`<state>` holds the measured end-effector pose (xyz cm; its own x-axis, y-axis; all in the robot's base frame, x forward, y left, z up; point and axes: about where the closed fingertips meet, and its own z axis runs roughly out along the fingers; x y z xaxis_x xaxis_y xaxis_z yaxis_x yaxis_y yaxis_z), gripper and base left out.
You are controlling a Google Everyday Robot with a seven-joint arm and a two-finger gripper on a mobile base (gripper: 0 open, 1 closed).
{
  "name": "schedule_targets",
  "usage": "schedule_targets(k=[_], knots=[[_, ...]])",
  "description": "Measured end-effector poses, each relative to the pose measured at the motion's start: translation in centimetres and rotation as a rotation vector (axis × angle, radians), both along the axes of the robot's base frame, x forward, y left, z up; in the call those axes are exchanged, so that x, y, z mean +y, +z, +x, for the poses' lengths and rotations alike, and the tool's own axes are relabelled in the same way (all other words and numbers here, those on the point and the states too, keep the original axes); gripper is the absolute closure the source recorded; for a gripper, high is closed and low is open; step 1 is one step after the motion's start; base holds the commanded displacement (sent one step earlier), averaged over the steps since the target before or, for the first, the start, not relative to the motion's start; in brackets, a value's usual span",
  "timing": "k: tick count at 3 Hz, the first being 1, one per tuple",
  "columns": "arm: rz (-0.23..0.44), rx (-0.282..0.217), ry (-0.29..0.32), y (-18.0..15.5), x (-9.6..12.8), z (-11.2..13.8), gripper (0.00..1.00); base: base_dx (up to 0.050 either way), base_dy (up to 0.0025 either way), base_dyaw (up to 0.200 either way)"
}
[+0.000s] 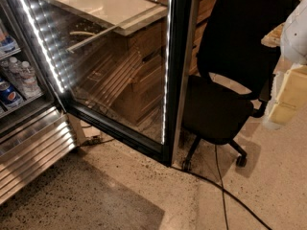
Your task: Close right fridge door
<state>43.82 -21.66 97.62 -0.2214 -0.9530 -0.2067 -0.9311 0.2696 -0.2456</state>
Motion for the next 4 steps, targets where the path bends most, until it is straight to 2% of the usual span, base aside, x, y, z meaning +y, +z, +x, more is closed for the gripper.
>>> schedule_targets(k=[1,2,3,4], knots=[[0.000,0.000,0.000,0.0,0.0,0.0,0.00,0.043,0.00227,0.101],[0.000,0.000,0.000,0.0,0.0,0.0,0.00,0.050,0.00000,-0.001],[-0.006,-0.009,-0.009,0.3,0.2,0.5,0.00,0.000,0.00000,0.000],[0.002,0.018,-0.033,-1.2,-0.5,1.5,0.00,0.000,0.00000,0.000]])
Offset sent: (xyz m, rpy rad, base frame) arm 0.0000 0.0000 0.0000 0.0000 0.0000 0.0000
